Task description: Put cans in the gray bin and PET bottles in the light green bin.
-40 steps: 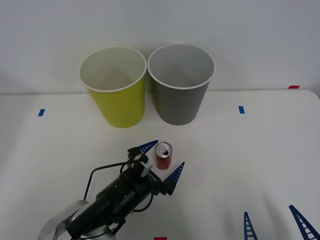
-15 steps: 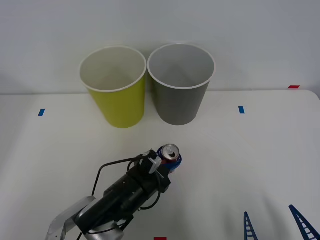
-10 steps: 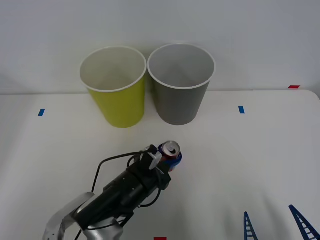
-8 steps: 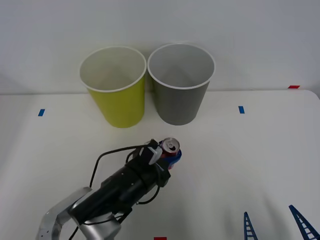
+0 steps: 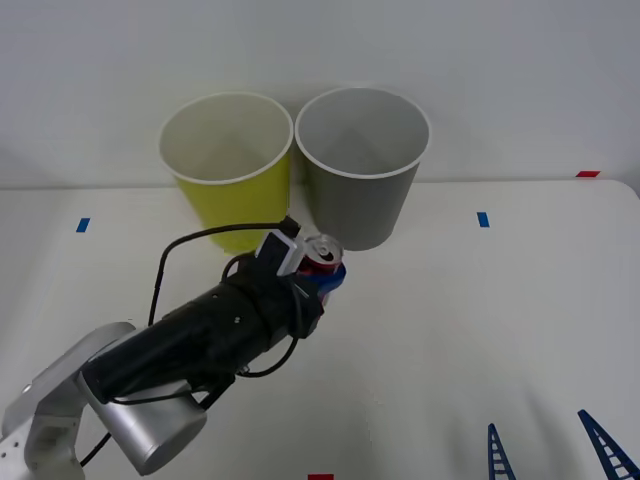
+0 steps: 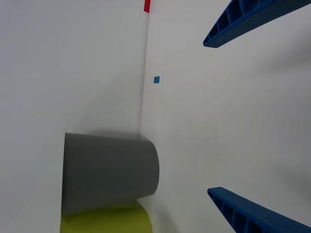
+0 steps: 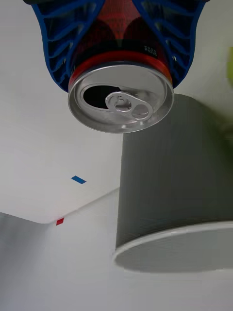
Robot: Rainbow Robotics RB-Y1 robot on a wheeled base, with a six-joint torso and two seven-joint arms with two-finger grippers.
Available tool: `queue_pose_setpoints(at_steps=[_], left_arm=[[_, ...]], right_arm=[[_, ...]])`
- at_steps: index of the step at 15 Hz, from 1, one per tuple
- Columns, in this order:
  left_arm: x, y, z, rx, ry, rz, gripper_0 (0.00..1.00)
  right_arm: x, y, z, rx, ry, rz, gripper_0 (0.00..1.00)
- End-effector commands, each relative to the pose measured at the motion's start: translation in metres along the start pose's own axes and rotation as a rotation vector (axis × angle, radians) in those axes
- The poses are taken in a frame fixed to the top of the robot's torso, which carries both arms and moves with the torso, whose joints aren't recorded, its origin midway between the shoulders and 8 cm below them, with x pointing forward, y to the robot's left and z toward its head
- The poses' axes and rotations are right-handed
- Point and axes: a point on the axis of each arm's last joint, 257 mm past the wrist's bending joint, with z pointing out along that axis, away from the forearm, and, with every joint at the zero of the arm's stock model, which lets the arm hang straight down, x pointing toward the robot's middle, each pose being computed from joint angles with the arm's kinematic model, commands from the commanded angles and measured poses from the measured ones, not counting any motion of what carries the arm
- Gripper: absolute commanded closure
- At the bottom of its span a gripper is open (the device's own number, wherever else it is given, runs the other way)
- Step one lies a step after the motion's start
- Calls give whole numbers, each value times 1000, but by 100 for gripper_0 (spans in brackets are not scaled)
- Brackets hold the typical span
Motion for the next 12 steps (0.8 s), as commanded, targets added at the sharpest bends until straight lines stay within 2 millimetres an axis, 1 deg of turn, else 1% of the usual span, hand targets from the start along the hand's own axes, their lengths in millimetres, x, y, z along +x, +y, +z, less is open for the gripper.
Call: queue_pose_setpoints(at_steps=[1, 2, 4, 6, 7, 8, 10, 12], left_arm=[[-32, 13, -28, -2, 64, -54, 100], [-41, 19, -37, -6, 75, -64, 100], [-54, 28, -49, -9, 95, -65, 100], [-67, 32, -56, -2, 117, -56, 100], [-73, 36, -57, -2, 119, -54, 100], [-87, 43, -57, -5, 118, -45, 100], [-107, 54, -56, -22, 122, -17, 100], [-128, 62, -50, -44, 99, 2, 100]], right_arm=[[0, 0, 0, 0, 0, 0, 0], [0, 0, 0, 0, 0, 0, 0], [0, 0, 0, 0, 0, 0, 0], [0, 0, 0, 0, 0, 0, 0], [0, 0, 0, 0, 0, 0, 0], [0, 0, 0, 0, 0, 0, 0], [0, 0, 0, 0, 0, 0, 0], [0, 0, 0, 0, 0, 0, 0]])
